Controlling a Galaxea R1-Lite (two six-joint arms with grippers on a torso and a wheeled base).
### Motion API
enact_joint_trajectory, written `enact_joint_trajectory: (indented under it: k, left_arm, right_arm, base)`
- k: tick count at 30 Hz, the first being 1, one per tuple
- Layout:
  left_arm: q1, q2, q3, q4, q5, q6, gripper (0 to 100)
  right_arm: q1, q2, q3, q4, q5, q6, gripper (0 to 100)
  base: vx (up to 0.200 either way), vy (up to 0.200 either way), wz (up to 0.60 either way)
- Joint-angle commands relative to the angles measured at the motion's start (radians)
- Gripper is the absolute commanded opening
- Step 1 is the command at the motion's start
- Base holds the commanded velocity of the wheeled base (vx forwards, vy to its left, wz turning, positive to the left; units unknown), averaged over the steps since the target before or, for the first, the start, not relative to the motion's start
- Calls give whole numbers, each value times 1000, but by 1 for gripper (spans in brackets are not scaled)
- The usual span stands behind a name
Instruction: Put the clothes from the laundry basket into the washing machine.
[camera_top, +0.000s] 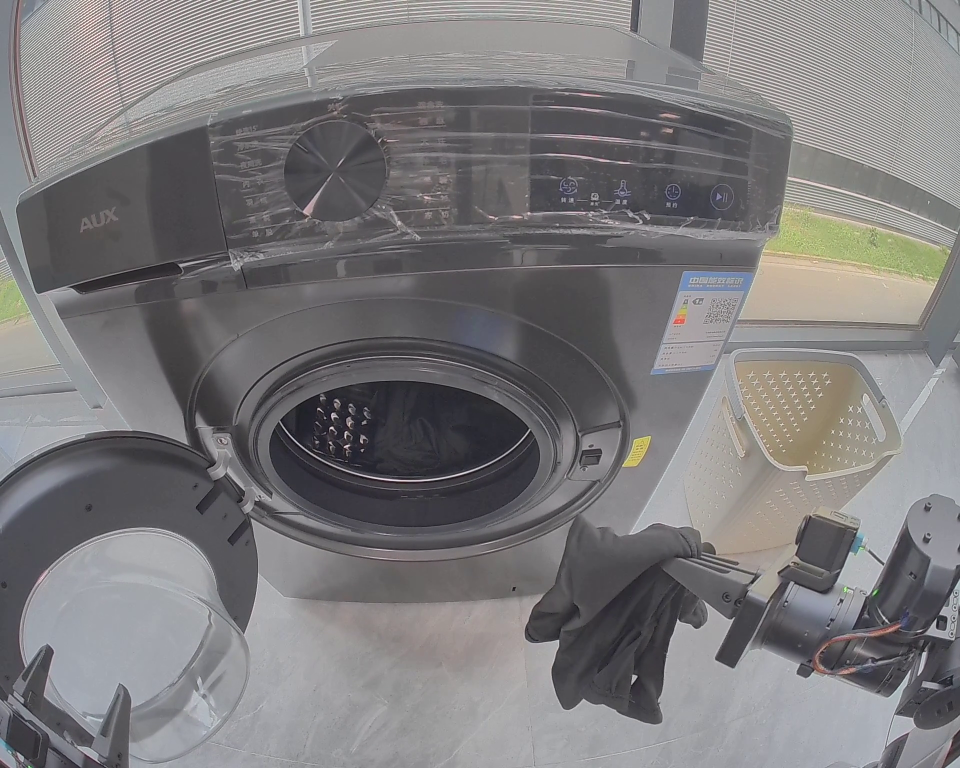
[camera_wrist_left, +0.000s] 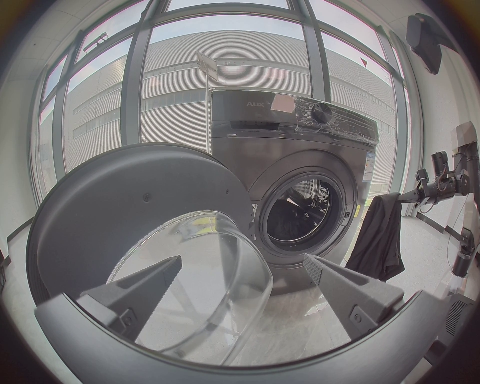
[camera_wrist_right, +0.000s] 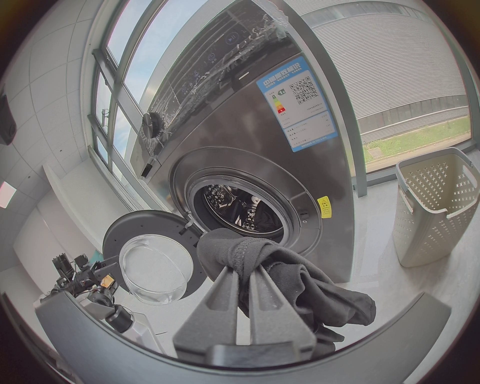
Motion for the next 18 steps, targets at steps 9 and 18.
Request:
enact_joint_trajectory:
  k: [9, 18]
  left_arm:
    - [0, -18, 18, -1, -5, 5, 100]
    - [0, -18, 18, -1, -9, 3, 100]
  right_arm:
    - [30, 30, 0, 0, 18, -125, 0]
    - [141, 52, -80, -1, 31, -149, 0]
  base:
    - [0, 0, 0]
    - [0, 0, 0]
